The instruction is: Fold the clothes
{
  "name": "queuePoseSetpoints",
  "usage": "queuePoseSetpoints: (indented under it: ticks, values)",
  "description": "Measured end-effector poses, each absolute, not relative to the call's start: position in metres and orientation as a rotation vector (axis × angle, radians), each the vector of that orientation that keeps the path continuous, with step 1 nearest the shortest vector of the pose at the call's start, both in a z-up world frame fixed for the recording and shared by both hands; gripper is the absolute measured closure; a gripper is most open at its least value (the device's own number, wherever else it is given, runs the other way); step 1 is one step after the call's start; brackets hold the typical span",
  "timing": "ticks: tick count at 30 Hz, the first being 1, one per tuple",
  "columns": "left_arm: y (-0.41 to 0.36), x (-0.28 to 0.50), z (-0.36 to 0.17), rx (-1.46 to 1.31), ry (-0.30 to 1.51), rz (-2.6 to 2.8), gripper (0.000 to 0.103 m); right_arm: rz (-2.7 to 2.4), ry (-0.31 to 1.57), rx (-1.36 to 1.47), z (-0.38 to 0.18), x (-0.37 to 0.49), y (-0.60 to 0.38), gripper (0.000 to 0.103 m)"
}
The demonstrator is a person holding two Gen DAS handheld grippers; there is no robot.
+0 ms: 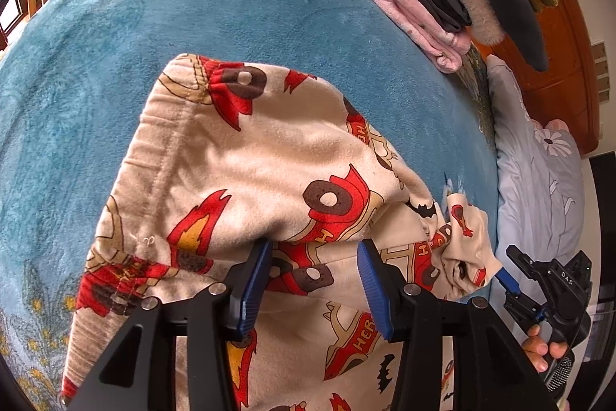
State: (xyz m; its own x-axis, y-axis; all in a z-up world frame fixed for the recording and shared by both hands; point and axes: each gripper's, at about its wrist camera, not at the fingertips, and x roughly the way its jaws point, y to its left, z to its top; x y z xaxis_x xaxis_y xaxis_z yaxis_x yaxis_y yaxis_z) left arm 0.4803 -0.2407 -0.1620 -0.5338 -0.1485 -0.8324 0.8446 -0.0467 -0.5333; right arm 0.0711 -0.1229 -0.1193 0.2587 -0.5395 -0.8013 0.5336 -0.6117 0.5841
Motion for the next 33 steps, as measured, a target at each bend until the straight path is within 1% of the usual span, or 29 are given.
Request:
queuePoseSetpoints:
  ticks: [6,10,12,13,14,16,20,23,27,29,33]
  values:
    - [-0.240,0.481,-0.163,0.767,1.483,-1.681,0.052,-1.514,0.098,1.658,-0.133,0.085,-0.124,0.063]
    - [-0.240,0.481,-0.163,0.767,1.483,-1.683,0.052,-1.515,0.108,1.690,-0.142,0.086,-0.122,0.063]
    - [-0.240,0.481,-0.163,0.767,1.484,-1.683,0.052,-1.516,0.115,1.705,-0.146,0.087,-0.121,0.074]
    - [-0.240,0.480,-0.163,0.768,1.484,-1.682,0.052,-1.523,0.126,1.699,-0.144,0.087,-0.122,0.087]
    - [-0.240,0.480,-0.162,0.768,1.484,-1.682,0.052,-1.529,0.137,1.692,-0.141,0.087,-0.123,0.096]
    - [-0.240,0.480,-0.162,0.768,1.485,-1.682,0.052,-1.536,0.153,1.656,-0.132,0.084,-0.127,0.097]
    - [-0.240,0.479,-0.159,0.766,1.488,-1.692,0.052,-1.562,0.190,1.536,-0.096,0.073,-0.133,0.097]
    - [-0.240,0.479,-0.157,0.763,1.490,-1.700,0.052,-1.607,0.171,1.427,-0.056,0.046,-0.119,0.098]
    - [-0.239,0.476,-0.155,0.763,1.495,-1.712,0.052,-1.833,0.186,1.277,0.001,-0.010,-0.077,0.098]
    - [-0.238,0.472,-0.154,0.772,1.492,-1.722,0.052,-1.969,0.217,1.228,0.020,-0.042,-0.048,0.098]
    - [-0.234,0.464,-0.152,0.800,1.480,-1.740,0.052,-2.205,0.333,1.225,0.021,-0.091,0.005,0.098]
